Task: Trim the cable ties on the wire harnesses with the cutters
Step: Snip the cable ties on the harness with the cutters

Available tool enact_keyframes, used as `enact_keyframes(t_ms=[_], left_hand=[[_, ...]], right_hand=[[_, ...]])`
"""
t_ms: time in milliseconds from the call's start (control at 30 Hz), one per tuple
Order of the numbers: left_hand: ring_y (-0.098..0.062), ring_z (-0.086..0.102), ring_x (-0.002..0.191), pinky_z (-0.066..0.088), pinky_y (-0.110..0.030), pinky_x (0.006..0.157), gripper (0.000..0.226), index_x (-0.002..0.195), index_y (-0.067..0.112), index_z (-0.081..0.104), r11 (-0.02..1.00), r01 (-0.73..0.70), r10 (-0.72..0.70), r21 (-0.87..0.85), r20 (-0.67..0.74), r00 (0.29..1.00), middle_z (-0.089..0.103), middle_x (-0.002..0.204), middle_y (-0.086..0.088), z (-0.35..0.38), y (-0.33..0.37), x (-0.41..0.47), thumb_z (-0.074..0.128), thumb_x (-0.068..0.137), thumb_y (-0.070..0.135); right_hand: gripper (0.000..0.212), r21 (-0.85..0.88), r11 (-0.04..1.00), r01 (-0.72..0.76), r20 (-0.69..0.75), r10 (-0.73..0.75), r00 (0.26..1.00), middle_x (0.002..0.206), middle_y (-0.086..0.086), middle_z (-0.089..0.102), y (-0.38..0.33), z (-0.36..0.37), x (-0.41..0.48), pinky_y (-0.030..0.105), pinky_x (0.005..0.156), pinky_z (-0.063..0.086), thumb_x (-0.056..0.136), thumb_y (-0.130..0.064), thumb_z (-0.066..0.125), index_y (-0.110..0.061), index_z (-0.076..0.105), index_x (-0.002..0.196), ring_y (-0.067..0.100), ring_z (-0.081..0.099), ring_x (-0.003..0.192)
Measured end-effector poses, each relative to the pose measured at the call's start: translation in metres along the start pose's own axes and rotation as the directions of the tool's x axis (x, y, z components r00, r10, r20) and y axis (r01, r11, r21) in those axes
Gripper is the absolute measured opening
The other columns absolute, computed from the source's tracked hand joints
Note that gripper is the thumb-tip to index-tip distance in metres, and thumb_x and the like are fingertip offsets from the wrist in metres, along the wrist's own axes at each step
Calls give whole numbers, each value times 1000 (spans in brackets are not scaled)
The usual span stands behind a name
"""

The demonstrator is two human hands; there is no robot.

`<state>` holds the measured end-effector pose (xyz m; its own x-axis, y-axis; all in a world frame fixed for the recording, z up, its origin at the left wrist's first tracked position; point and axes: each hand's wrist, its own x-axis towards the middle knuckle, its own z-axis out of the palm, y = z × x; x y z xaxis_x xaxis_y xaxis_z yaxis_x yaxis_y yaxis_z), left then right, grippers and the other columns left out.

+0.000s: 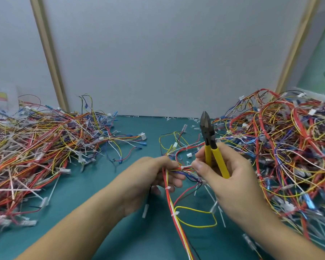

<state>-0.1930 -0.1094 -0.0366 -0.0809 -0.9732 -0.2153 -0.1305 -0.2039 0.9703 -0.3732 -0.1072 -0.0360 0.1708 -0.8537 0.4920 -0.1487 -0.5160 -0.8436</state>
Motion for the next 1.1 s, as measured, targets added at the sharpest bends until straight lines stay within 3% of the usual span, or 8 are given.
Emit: enact_keyframes(t_ms=[167, 267, 367, 433, 533, 667, 767, 1100], left_hand=[[-10, 47, 47, 38, -22, 53, 24, 60, 20, 68, 975, -218, 222, 46, -152, 963, 58, 55, 3, 5, -1, -7, 55, 71, 37], [-8, 38, 47, 34, -29, 54, 27, 72, 16, 56, 885, -376, 439, 274, -223, 870, 45, 48, 14, 4, -4, -7, 54, 94, 31], [-3, 37, 48, 29, -28, 55, 31, 76, 11, 52, 804, -454, 570, 385, -277, 774, 46, 48, 19, 0, -8, -6, 45, 103, 26], [-3, 40, 49, 29, -26, 54, 36, 72, 14, 51, 789, -466, 597, 400, -324, 734, 47, 48, 20, -1, -8, -5, 43, 104, 29], [-6, 40, 45, 30, -29, 50, 41, 68, 17, 50, 871, -416, 491, 262, -419, 764, 46, 44, 16, -1, -6, -3, 43, 104, 35], [-12, 33, 33, 25, -19, 35, 38, 69, 13, 45, 947, -263, 160, -182, -443, 882, 38, 48, 6, -1, 1, 1, 45, 103, 31], [-13, 28, 32, 22, -17, 37, 32, 69, 15, 42, 919, -186, 45, -347, -377, 925, 32, 50, 3, -3, 4, -1, 46, 100, 25], [-17, 29, 30, 22, -16, 35, 43, 59, 13, 41, 980, -188, 152, -68, -361, 920, 31, 39, 4, -1, 1, -2, 46, 99, 28]], right_hand=[[16, -15, 997, -77, 39, 77, 996, 72, 1, 69, -5, 0, 2, 29, 67, 56, 87, -12, 73, -27, 69, 83, 17, 65, 66], [7, 95, 979, -181, 73, 175, 982, 64, 4, 68, -19, -5, 10, 24, 60, 54, 83, -32, 74, -25, 71, 81, 15, 64, 59], [40, 74, 984, -165, 57, 161, 985, 70, 10, 68, -27, -16, 7, 36, 69, 56, 80, -68, 64, -29, 71, 87, 23, 69, 65], [48, 22, 998, -51, 60, 49, 997, 78, 4, 63, -28, -17, -5, 35, 70, 56, 81, -71, 49, -28, 69, 91, 21, 66, 65], [41, -238, 963, 125, 122, -98, 988, 86, -6, 55, -20, -14, -20, 18, 61, 45, 89, -63, 42, -30, 65, 90, 15, 59, 68], [33, -521, 828, 205, 158, -143, 977, 82, -15, 56, -9, -16, -20, 14, 64, 39, 89, -61, 44, -32, 60, 86, 4, 55, 73], [35, -637, 736, 228, 140, -180, 974, 78, -15, 58, -5, -21, -16, 25, 66, 47, 88, -65, 45, -34, 61, 89, 7, 56, 75], [42, -749, 623, 226, 150, -174, 973, 77, -11, 61, -8, -27, -13, 40, 61, 52, 86, -68, 48, -33, 69, 97, 16, 60, 73]])
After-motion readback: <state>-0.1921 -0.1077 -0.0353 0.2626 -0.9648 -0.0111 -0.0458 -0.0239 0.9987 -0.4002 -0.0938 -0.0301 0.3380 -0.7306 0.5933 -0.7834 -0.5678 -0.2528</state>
